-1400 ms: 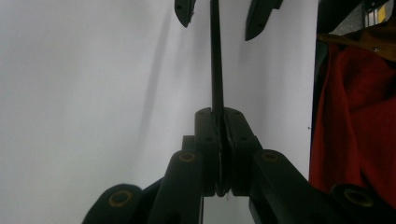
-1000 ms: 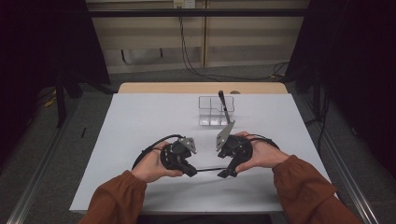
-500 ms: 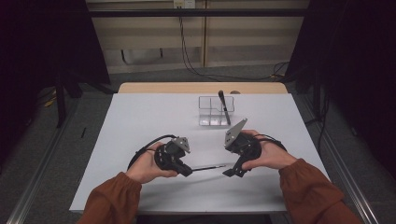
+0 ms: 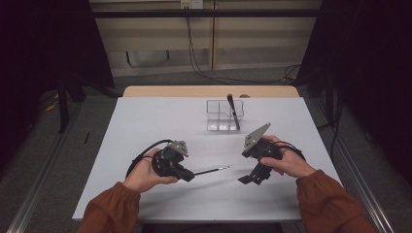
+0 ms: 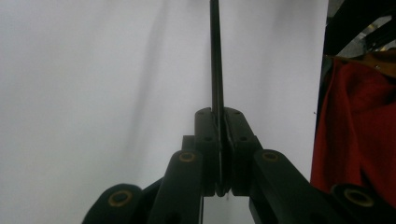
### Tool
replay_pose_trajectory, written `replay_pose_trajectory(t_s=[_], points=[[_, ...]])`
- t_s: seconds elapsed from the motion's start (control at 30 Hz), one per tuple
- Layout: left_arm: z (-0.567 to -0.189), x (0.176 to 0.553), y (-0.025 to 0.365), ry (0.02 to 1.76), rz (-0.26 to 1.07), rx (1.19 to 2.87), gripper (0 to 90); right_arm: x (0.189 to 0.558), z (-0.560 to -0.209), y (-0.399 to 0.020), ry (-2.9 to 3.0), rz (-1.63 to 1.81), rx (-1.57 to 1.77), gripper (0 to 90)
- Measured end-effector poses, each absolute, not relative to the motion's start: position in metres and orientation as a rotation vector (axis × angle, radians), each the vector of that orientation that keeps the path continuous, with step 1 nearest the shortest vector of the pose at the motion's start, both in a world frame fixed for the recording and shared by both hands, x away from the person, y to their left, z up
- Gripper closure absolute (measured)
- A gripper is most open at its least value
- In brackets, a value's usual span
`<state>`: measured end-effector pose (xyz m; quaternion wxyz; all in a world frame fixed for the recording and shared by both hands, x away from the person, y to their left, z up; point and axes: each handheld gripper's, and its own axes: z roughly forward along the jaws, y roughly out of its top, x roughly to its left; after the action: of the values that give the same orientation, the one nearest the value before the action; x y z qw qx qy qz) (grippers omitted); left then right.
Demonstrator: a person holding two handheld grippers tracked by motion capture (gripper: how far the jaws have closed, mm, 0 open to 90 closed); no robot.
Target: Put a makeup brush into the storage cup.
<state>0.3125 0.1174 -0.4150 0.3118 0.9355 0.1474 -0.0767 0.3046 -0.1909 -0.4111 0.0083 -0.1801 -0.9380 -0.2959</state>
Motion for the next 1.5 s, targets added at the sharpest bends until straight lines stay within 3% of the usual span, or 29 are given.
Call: replay_pose_trajectory(t_s=[0.87,1.5], points=[[-0.422,0.303,0.150,0.481,-0.185,2.276,85.5,0.289,-0.433,-0.212,-2.874,-1.136,-0.742,3.8],[-0.429,0.302,0.152,0.489,-0.151,2.172,85.4,0.280,-0.441,-0.216,-2.755,-1.390,-0.882,2.3]])
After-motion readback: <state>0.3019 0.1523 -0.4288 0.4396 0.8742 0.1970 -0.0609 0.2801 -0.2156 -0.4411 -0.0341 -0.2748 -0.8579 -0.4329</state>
